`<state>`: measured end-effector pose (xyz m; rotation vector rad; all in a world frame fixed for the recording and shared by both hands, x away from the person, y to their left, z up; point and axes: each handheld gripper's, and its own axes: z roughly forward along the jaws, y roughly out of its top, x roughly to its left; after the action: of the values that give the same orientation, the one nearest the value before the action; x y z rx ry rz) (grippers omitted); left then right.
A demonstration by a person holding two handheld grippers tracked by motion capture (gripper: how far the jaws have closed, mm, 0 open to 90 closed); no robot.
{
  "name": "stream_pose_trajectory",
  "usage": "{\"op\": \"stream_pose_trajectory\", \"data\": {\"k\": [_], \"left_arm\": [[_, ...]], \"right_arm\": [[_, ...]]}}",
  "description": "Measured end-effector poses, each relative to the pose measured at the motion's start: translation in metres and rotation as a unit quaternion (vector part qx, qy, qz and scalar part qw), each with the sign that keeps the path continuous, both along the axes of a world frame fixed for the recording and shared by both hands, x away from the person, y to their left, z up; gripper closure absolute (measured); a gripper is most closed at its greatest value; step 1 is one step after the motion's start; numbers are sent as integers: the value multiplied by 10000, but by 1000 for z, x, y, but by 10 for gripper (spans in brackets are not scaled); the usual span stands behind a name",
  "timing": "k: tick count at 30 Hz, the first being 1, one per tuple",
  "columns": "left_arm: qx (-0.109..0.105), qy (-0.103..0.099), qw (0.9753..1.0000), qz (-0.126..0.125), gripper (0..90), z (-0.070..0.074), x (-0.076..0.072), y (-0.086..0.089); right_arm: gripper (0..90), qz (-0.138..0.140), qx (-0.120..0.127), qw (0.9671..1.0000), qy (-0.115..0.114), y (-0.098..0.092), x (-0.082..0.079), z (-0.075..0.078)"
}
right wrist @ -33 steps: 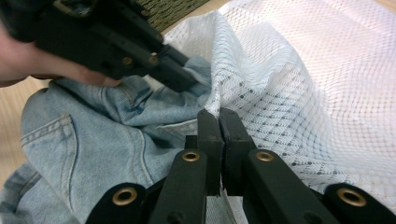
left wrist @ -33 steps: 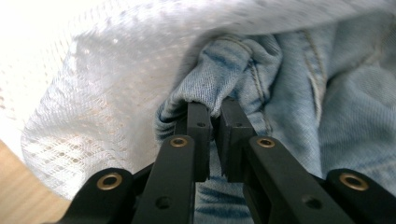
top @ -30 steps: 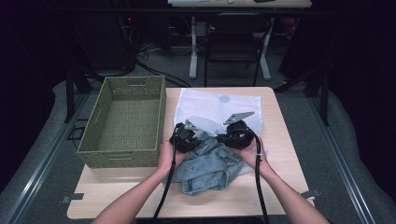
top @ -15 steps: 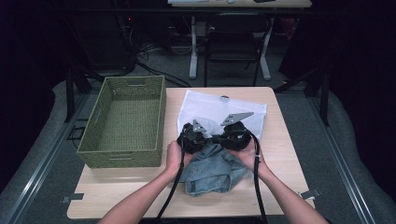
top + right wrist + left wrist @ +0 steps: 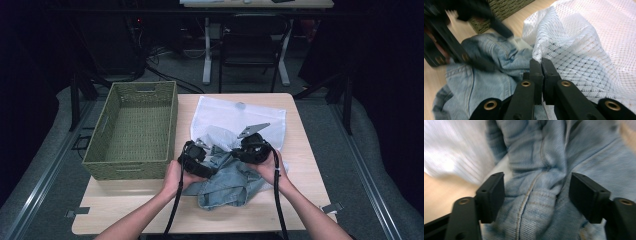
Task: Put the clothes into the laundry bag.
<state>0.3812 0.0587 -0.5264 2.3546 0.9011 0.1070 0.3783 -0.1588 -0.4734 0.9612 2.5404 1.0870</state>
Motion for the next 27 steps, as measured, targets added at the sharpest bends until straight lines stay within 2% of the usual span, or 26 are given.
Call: {"op": "stream_pose_trajectory", "data": {"k": [2, 3, 5, 8, 9, 12, 16, 18, 21, 25, 26, 27], "left_arm": [[32, 76, 9999, 81, 339, -10, 3, -1], [52, 95, 9999, 87, 428, -15, 4, -1], [16, 94, 9999, 134, 517, -21, 4, 0], [-99, -84, 9999, 39, 730, -21, 2, 2], [-98, -219, 9997, 24, 768, -19, -1, 1], [-201, -482, 9986, -96, 797, -13, -8, 1], [-259, -888, 9948, -419, 802, 1, -23, -7], [-275, -982, 9931, -588, 802, 5, -28, -12], [-254, -988, 9919, -755, 802, 6, -31, -20], [-402, -923, 9923, -726, 801, 3, -28, -23], [-495, -880, 9921, -740, 801, 1, -27, -25], [-508, -894, 9919, -750, 801, 1, -26, -26]], "right_arm": [[885, -16, -10, 10000, -3, 2, 1, -1], [885, 5, -11, 10000, -20, 3, 2, -1], [885, 18, -16, 10000, 5, 5, 3, -3], [885, -3, -5, 10000, -6, 6, 5, -4], [885, 2, 18, 10000, -46, 6, 5, -4], [886, -21, 94, 9999, -119, 7, 7, -1], [886, -44, 208, 9995, -222, 8, 7, 3], [886, -50, 248, 9993, -285, 8, 7, 5], [886, -40, 306, 9989, -341, 9, 6, 7], [886, 28, 392, 9984, -409, 11, 3, 9], [886, 34, 420, 9982, -417, 11, 3, 10], [886, 75, 514, 9977, -425, 11, 2, 11]]}}
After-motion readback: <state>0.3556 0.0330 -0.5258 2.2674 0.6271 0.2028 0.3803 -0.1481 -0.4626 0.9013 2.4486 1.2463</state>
